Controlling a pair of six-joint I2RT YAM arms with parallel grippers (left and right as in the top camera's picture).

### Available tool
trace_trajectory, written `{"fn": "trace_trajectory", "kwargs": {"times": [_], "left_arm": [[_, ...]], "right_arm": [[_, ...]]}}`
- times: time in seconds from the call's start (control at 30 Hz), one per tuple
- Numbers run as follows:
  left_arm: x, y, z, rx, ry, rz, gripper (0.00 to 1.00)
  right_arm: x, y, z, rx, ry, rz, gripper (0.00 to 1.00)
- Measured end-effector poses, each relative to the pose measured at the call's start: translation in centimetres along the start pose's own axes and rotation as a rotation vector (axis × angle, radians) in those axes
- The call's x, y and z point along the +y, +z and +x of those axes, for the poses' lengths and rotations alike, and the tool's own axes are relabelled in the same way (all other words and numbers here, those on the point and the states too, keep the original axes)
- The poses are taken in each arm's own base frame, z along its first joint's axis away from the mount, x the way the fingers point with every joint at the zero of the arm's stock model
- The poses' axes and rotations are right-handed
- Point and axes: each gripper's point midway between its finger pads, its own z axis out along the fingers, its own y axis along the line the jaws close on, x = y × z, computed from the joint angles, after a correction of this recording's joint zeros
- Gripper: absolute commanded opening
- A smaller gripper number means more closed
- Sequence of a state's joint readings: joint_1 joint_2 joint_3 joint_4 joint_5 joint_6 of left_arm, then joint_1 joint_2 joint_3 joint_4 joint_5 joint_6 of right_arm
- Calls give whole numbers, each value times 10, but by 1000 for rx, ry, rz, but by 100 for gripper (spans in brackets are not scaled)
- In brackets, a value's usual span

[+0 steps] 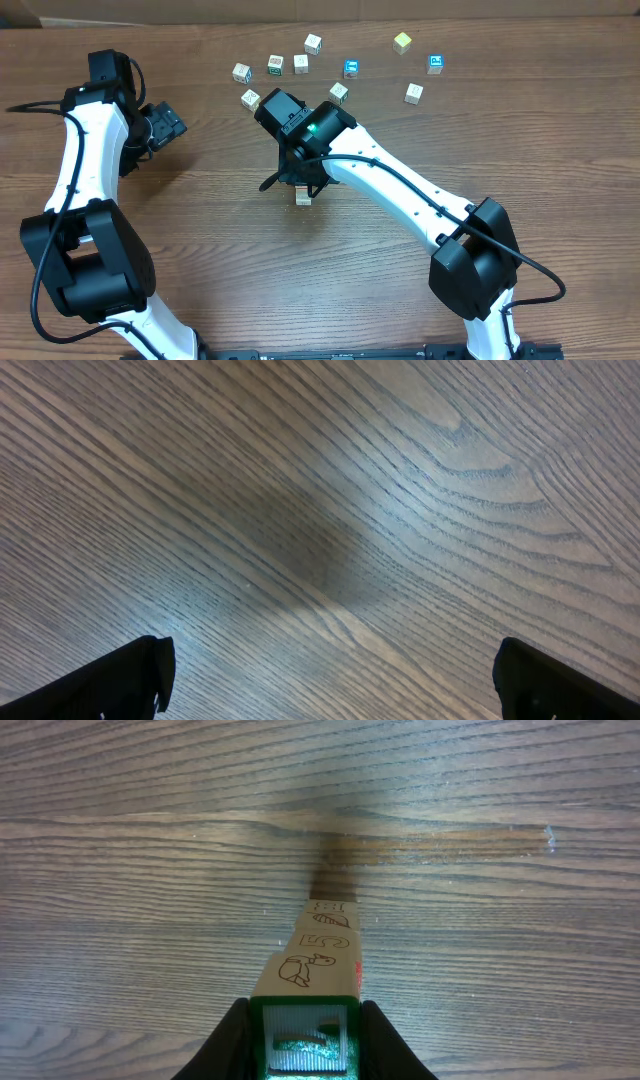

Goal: Form a tower
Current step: 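Align and lower the green-bordered block onto the 'E' block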

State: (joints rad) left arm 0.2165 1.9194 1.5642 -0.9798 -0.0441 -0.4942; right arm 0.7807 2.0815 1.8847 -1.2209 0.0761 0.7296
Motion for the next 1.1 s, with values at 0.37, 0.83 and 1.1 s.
{"fn": "trace_trajectory", "kwargs": {"times": [0.37, 0.83, 1.1], "left_arm": [[0, 0, 0, 0, 0, 0, 99], [0, 0, 0, 0, 0, 0, 100], [0, 0, 0, 0, 0, 0, 99]], "right_arm": [[-2, -1, 1, 5, -1, 9, 12], [-4, -3, 4, 17, 0, 19, 12], [-5, -3, 4, 17, 16, 20, 13]]}}
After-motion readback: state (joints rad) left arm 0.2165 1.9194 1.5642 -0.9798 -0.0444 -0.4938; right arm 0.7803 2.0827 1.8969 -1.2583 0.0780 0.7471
